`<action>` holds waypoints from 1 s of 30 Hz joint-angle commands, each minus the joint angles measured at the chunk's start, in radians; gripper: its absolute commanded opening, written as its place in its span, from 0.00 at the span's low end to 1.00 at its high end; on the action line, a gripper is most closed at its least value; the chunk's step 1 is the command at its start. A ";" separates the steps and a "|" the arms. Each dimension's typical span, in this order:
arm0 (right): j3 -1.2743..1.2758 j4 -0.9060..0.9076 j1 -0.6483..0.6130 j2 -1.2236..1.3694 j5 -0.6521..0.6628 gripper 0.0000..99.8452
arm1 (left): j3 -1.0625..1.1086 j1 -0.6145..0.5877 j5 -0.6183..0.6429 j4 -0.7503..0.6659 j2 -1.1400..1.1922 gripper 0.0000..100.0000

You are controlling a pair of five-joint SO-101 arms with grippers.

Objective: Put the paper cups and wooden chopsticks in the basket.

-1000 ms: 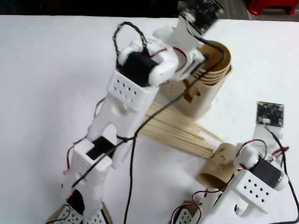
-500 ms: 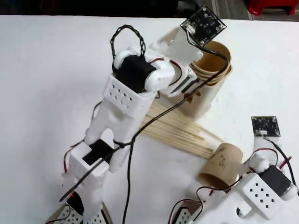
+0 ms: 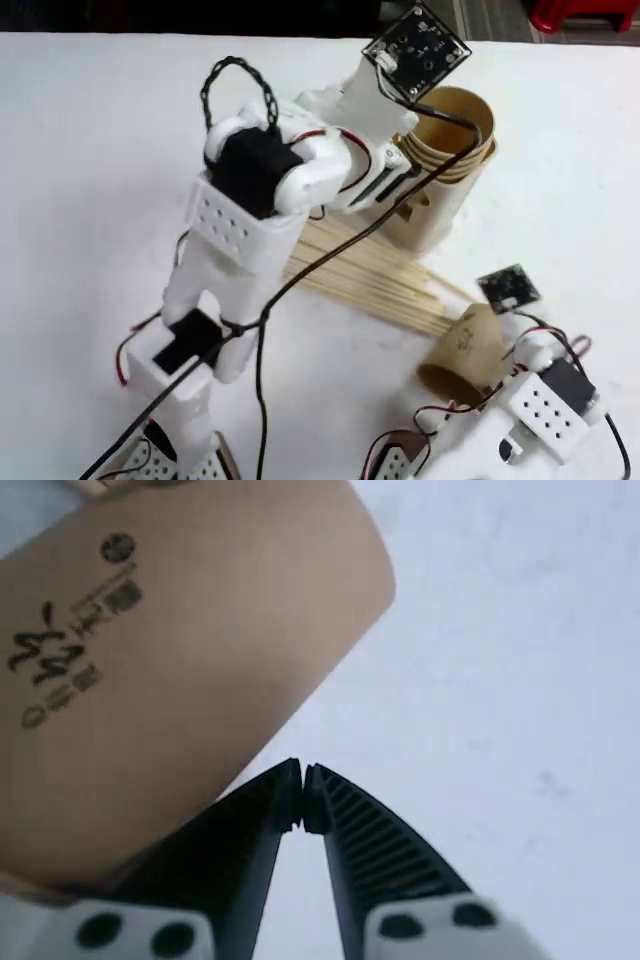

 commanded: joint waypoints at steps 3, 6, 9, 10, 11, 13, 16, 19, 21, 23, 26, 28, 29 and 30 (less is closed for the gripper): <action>-0.006 -0.042 -0.199 -0.005 -0.094 0.02 | 0.258 0.004 -0.049 0.000 -0.200 0.22; -0.006 -0.079 -0.259 -0.005 -0.176 0.02 | 0.402 -0.001 -0.051 0.000 -0.306 0.22; -0.006 -0.090 -0.291 -0.005 -0.213 0.02 | 0.555 0.010 -0.069 -0.002 -0.427 0.22; -0.006 -0.090 -0.292 -0.005 -0.216 0.02 | 0.609 0.024 -0.095 -0.002 -0.467 0.22; -0.006 -0.090 -0.292 -0.005 -0.216 0.02 | 0.667 0.028 -0.118 -0.003 -0.507 0.22; -0.006 -0.090 -0.286 -0.005 -0.216 0.02 | 0.804 0.033 -0.147 -0.023 -0.582 0.22; -0.005 -0.088 -0.285 -0.005 -0.216 0.02 | 1.063 0.033 -0.158 -0.126 -0.694 0.22; -0.005 -0.088 -0.285 -0.008 -0.216 0.02 | 1.353 0.033 -0.158 -0.305 -0.814 0.22; -0.005 -0.087 -0.285 -0.012 -0.216 0.02 | 1.542 0.038 -0.157 -0.443 -0.897 0.23; -0.005 -0.085 -0.285 -0.012 -0.216 0.02 | 1.709 0.039 -0.150 -0.569 -0.978 0.27; -0.005 -0.084 -0.285 -0.012 -0.216 0.02 | 1.903 0.033 -0.149 -0.727 -1.069 0.30; -0.005 -0.084 -0.285 -0.012 -0.216 0.02 | 1.982 0.038 -0.147 -0.806 -1.090 0.31; -0.005 -0.084 -0.285 -0.012 -0.216 0.02 | 2.013 0.041 -0.146 -0.839 -1.090 0.31; -0.005 -0.084 -0.285 -0.013 -0.216 0.02 | 2.044 0.041 -0.146 -0.879 -1.090 0.31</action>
